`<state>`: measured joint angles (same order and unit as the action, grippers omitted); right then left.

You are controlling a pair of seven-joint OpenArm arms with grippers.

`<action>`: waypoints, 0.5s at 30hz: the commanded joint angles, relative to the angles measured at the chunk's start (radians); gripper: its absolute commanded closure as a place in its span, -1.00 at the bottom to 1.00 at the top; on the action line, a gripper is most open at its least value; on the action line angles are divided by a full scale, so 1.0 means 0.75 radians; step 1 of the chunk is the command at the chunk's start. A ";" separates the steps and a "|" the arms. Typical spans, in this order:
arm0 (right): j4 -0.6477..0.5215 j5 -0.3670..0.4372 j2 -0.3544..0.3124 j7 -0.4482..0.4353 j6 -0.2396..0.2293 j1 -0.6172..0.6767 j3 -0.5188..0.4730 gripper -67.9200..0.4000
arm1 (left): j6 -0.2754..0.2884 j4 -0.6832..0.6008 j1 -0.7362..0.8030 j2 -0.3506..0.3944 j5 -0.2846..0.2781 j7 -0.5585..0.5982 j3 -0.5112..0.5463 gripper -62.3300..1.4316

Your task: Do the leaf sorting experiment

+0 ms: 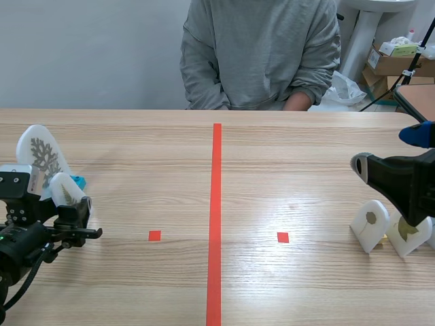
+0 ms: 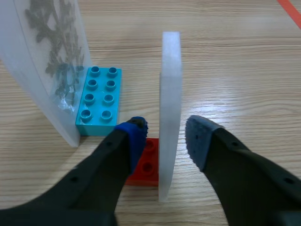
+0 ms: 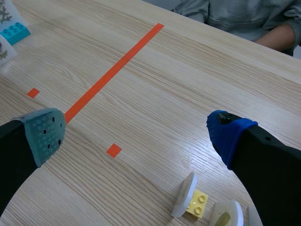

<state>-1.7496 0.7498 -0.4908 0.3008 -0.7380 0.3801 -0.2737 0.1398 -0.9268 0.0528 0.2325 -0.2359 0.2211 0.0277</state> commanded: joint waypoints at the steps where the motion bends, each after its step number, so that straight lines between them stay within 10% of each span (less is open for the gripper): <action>1: -0.005 0.018 -0.018 -0.015 -0.010 -0.016 -0.017 -0.83 | 0.001 -0.010 -0.005 -0.007 -0.006 0.030 0.009 -0.18; 7: -0.005 0.018 -0.018 -0.015 -0.010 -0.016 -0.017 -0.83 | 0.001 -0.010 -0.005 -0.007 -0.007 0.040 0.009 -0.84; 15: -0.005 0.018 -0.018 -0.015 -0.010 -0.016 -0.017 -0.83 | 0.001 -0.018 -0.005 -0.006 -0.010 0.043 0.009 -0.99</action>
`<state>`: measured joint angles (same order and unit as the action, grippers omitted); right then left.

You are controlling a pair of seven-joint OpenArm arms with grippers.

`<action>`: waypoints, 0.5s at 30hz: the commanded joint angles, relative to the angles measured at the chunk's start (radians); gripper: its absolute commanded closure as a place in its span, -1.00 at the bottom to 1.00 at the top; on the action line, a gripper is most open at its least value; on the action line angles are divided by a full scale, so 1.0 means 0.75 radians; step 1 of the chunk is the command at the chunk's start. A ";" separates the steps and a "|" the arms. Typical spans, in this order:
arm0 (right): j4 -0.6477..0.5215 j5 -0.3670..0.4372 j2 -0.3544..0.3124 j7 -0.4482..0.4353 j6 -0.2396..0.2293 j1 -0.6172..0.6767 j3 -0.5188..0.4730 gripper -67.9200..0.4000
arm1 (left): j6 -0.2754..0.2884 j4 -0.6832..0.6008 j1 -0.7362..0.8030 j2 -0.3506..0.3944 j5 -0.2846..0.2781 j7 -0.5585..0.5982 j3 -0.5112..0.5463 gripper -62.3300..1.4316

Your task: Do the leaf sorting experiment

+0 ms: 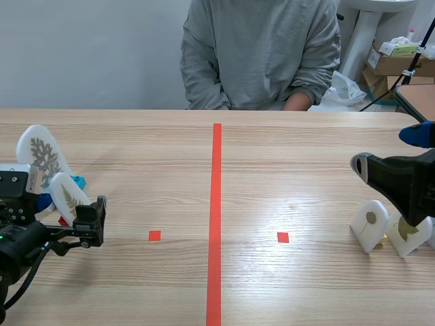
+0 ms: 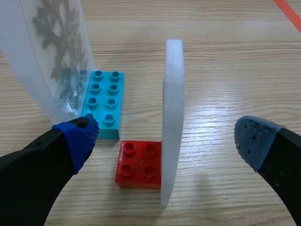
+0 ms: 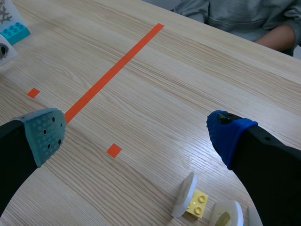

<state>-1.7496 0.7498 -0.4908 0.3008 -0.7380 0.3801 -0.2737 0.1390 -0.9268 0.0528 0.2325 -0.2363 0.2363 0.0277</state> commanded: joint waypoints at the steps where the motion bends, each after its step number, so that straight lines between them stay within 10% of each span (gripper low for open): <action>1: -0.005 0.018 -0.018 -0.015 -0.010 -0.016 -0.017 -0.83 | 0.002 -0.023 -0.004 -0.006 -0.010 0.022 0.009 -0.99; 15: -0.005 0.018 -0.018 -0.014 -0.010 -0.016 -0.018 -0.83 | 0.001 -0.293 0.119 0.042 -0.010 -0.013 0.012 -0.99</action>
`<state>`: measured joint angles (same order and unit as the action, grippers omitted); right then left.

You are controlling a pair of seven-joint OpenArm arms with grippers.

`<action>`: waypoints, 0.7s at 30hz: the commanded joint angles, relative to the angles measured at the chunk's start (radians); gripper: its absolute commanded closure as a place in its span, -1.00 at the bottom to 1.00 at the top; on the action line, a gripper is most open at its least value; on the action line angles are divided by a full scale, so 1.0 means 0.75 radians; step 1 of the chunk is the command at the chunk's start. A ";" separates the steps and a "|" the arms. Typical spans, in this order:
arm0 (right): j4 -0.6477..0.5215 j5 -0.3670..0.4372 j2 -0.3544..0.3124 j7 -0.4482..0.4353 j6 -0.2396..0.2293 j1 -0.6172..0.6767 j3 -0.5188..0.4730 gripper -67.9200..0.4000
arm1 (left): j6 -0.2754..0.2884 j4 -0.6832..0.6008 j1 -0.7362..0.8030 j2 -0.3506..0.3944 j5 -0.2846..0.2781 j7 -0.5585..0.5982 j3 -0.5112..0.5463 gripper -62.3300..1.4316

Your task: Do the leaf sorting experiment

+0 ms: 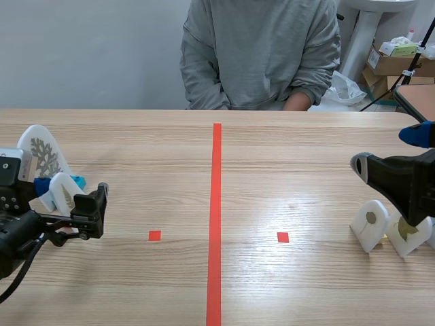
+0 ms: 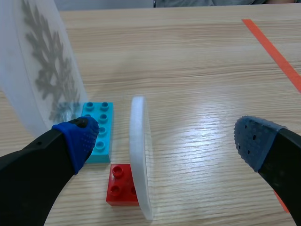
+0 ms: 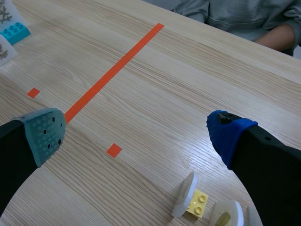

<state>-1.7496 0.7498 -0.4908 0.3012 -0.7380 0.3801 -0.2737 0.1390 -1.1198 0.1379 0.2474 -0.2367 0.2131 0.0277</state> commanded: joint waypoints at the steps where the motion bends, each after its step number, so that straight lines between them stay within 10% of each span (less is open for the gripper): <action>1: -0.005 0.018 -0.018 -0.015 -0.010 -0.016 -0.018 -0.83 | 0.001 -0.064 0.020 0.027 -0.009 0.018 0.012 -0.99; 13: -0.005 0.018 -0.018 -0.014 -0.010 -0.015 -0.018 -0.83 | 0.034 -0.496 0.234 0.120 -0.010 -0.002 0.024 -0.99; 21: -0.005 0.018 -0.018 -0.014 -0.010 -0.015 -0.018 -0.83 | 0.224 -0.753 0.384 0.255 -0.020 -0.007 0.023 -0.99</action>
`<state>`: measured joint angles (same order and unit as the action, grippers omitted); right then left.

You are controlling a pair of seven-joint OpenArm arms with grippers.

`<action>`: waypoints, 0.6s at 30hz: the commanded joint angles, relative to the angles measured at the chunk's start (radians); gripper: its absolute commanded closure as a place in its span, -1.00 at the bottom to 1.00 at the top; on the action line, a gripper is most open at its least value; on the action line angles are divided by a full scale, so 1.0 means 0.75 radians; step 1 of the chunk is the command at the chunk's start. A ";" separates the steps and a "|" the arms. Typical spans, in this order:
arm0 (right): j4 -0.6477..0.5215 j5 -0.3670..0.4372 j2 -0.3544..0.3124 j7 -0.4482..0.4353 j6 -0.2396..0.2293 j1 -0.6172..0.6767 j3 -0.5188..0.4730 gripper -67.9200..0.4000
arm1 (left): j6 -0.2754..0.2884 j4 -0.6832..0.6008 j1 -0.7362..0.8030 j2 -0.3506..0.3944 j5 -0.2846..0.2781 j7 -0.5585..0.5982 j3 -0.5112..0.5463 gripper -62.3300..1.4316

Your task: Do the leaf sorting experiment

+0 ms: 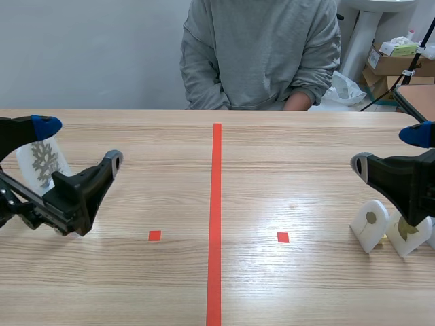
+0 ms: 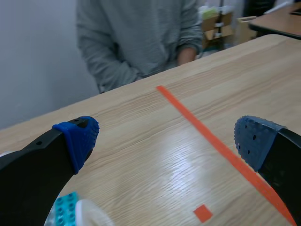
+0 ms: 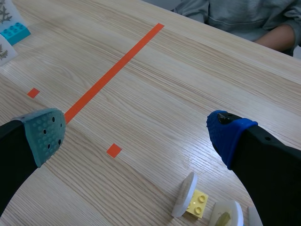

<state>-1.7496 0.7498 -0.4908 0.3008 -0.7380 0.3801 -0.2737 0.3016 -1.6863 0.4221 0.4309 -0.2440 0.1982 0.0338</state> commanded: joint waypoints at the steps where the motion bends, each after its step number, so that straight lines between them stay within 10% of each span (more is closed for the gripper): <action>1: -0.005 0.018 -0.019 -0.011 -0.010 -0.015 -0.018 -0.83 | 0.036 -0.013 0.021 0.031 -0.010 0.013 0.015 -0.99; 18: 0.150 0.019 -0.157 0.000 -0.010 -0.002 -0.019 -0.83 | 0.157 -0.153 0.266 0.180 -0.210 -0.030 0.018 -0.99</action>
<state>-1.6428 0.7517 -0.5915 0.3122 -0.7380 0.3805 -0.2737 0.4191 -1.7840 0.6231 0.5655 -0.3870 0.1665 0.0383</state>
